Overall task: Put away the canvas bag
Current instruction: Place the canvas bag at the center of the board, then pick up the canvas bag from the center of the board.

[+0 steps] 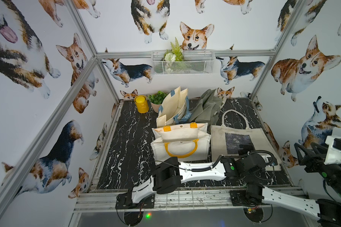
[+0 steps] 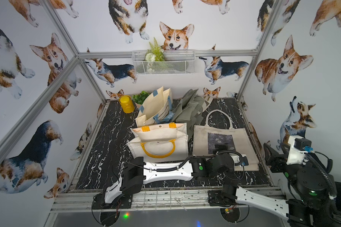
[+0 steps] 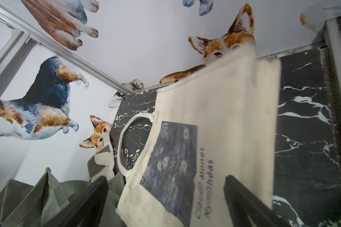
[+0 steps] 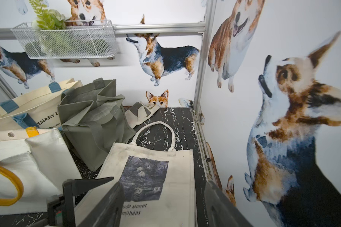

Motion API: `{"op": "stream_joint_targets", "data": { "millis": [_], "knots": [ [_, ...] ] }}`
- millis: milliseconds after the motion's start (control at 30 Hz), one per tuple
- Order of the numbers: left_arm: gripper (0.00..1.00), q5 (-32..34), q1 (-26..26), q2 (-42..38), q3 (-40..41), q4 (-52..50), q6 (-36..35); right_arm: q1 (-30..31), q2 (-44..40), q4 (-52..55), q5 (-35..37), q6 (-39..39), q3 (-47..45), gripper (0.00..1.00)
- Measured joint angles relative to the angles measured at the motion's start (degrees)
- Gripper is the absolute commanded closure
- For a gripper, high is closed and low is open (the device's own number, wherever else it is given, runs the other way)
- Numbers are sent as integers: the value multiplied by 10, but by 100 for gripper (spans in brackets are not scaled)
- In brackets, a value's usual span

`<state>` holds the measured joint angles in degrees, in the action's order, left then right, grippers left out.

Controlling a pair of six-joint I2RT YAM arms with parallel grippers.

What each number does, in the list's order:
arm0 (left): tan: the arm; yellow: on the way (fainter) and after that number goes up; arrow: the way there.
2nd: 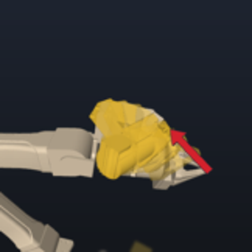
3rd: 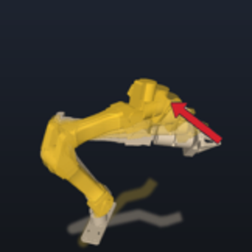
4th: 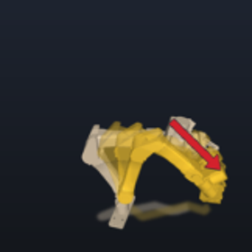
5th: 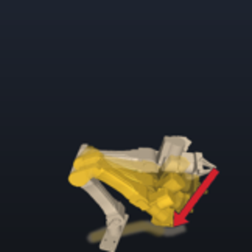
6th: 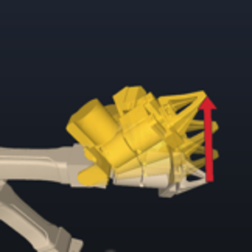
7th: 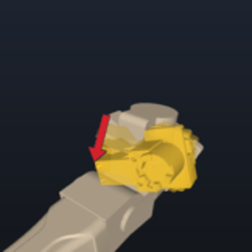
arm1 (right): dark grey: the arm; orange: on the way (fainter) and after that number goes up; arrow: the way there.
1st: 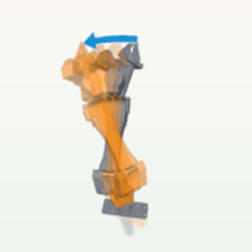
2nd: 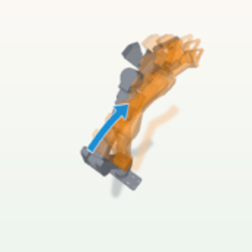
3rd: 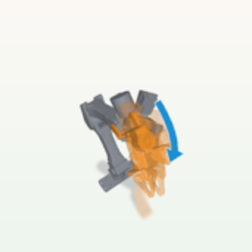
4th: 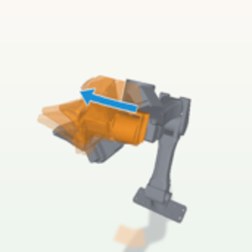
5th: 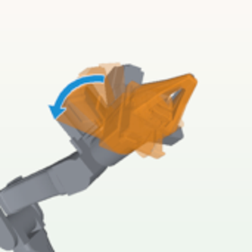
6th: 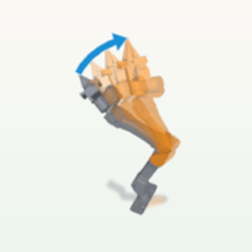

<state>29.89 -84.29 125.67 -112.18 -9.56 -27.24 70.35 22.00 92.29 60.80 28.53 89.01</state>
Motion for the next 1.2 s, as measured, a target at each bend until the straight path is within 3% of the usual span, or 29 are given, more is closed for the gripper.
{"op": "stream_joint_targets", "data": {
  "millis": [300, 400, 633, 867, 967, 1200],
  "knots": [
    [0, -101, 24, -139, 49, -125, 71, 52, 17, 0, 4, 107, -99, 36],
    [0, -127, 58, -200, 68, -152, 103, 80, 5, -1, 4, 164, -163, 42],
    [0, -182, 167, -355, 136, -171, 182, 128, 34, -10, 7, 277, -268, 45],
    [0, -186, 227, -425, 195, -238, 190, 118, 64, -101, -15, 286, -348, 47],
    [0, -186, 251, -450, 220, -280, 182, 47, 91, -167, -60, 233, -364, 45],
    [0, -207, 292, -534, 295, -346, 137, -261, 176, -342, -312, 44, -371, 44]
  ]
}}
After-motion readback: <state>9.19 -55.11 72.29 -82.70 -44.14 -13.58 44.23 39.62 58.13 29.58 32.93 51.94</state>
